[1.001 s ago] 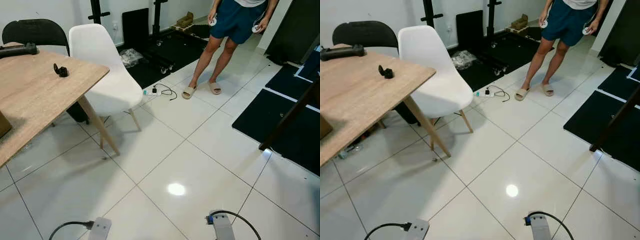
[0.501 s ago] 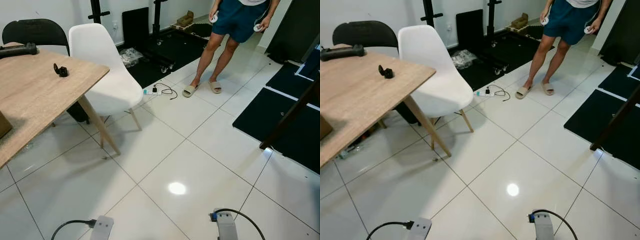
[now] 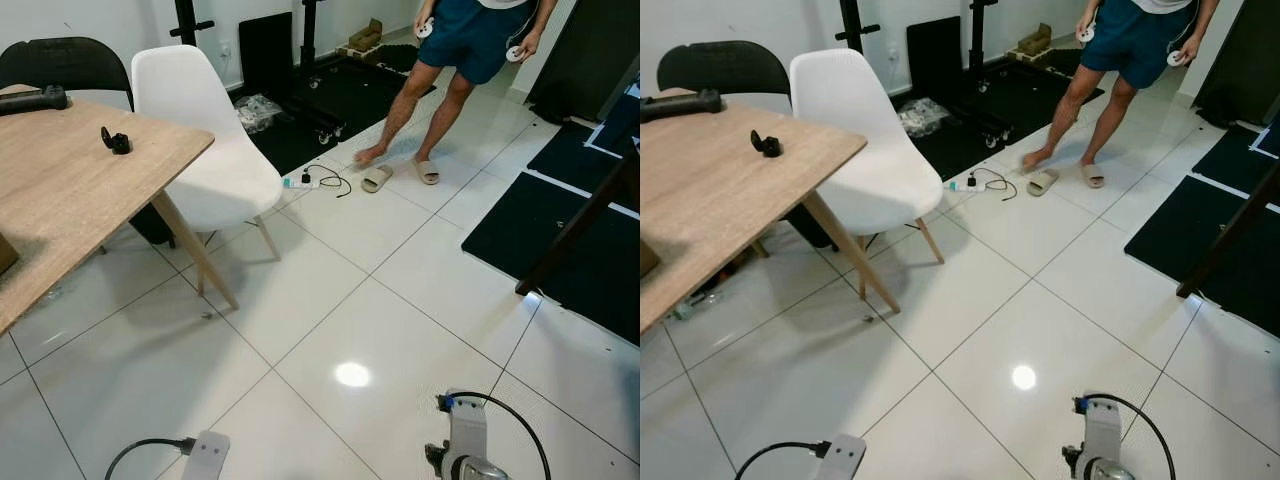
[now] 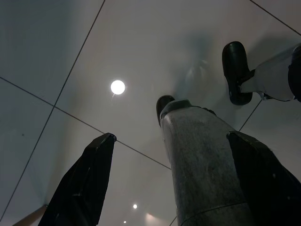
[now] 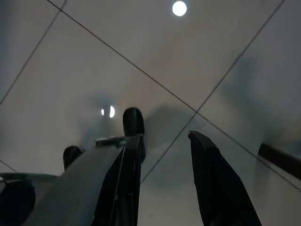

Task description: Picking trash to rubbish bin

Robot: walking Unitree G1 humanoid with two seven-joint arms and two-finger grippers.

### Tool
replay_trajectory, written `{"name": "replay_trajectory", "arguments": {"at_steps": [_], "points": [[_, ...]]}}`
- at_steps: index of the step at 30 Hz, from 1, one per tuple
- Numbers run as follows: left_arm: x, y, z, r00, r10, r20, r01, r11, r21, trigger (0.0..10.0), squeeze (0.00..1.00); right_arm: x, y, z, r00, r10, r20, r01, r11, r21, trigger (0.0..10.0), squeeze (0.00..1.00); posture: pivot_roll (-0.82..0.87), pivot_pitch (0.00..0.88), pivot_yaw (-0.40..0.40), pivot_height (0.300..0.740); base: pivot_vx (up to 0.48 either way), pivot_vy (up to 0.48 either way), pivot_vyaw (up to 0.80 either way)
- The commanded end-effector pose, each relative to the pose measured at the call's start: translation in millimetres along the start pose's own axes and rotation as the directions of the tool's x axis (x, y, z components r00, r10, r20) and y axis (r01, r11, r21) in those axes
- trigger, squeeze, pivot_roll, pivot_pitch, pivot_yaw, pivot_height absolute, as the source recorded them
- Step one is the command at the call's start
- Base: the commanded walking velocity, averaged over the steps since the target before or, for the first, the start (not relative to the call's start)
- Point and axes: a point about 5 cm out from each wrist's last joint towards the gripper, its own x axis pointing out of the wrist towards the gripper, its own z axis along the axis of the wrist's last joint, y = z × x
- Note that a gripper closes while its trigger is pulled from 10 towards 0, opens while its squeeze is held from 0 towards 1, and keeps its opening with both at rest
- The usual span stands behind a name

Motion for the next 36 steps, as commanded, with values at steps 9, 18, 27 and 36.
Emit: {"name": "replay_trajectory", "arguments": {"at_steps": [9, 18, 27, 36], "points": [[-0.2, -6.7, -9, 0.999, -0.023, -0.040, 0.023, 1.000, -0.009, 10.0, 0.00, -2.8, -13.1, 0, 1.000, 0.008, 0.005, -0.008, 1.000, 0.005, 10.0, 0.00, 0.01, 0.078, -0.052, 0.740, 0.000, 0.000, 0.00], [-0.4, -8.3, -12, 0.998, -0.027, -0.052, 0.027, 1.000, -0.011, 10.0, 0.00, -3.7, -16.4, -3, 1.000, -0.005, -0.022, 0.003, 0.997, -0.079, 10.0, 0.00, -0.02, 0.066, -0.060, 0.740, 0.000, 0.000, 0.00], [0.7, -8.3, -7, 0.999, -0.029, -0.041, 0.029, 1.000, 0.000, 10.0, 0.00, -5.7, -22.8, -7, 1.000, -0.022, -0.016, 0.022, 1.000, 0.005, 10.0, 0.00, -0.03, 0.069, -0.046, 0.740, 0.000, 0.000, 0.00], [1.1, -8.3, -4, 0.999, -0.028, -0.034, 0.028, 1.000, 0.005, 10.0, 0.00, -4.9, -26.6, 5, 0.999, -0.045, 0.012, 0.045, 0.999, 0.017, 10.0, 0.00, -0.01, 0.069, -0.056, 0.740, 0.000, 0.000, 0.00]]}}
